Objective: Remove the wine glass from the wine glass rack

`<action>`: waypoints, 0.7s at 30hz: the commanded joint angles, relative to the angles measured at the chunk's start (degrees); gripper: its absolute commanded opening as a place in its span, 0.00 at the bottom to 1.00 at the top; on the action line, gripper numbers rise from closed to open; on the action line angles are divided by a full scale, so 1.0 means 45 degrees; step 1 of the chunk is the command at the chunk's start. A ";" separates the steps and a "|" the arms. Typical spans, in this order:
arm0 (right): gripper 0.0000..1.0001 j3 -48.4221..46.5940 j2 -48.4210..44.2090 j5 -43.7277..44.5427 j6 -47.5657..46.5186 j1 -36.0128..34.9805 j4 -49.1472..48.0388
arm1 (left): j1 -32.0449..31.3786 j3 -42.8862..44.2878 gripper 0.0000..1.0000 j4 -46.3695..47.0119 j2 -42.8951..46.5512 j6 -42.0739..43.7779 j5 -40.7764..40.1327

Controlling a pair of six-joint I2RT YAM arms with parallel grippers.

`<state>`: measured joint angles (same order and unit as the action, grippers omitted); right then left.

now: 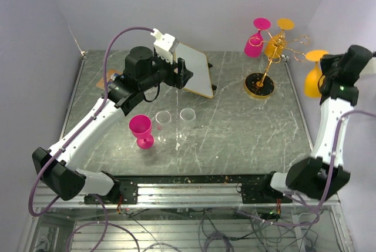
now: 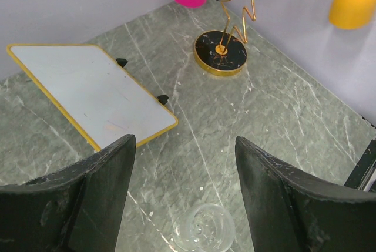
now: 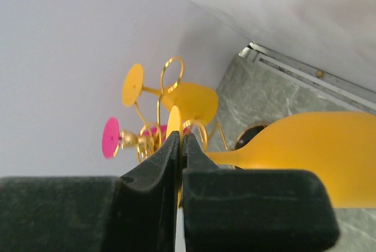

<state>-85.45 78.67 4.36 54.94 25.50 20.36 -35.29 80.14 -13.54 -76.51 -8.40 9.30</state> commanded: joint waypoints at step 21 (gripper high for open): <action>0.00 0.6161 -0.4583 -1.1666 0.4865 -0.3122 -0.7775 | 0.0088 -0.2642 0.84 0.3220 0.2708 -0.3933 0.0607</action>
<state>-58.94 56.90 -37.60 65.10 17.32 3.73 -35.29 73.43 -8.29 -69.12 -15.84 11.64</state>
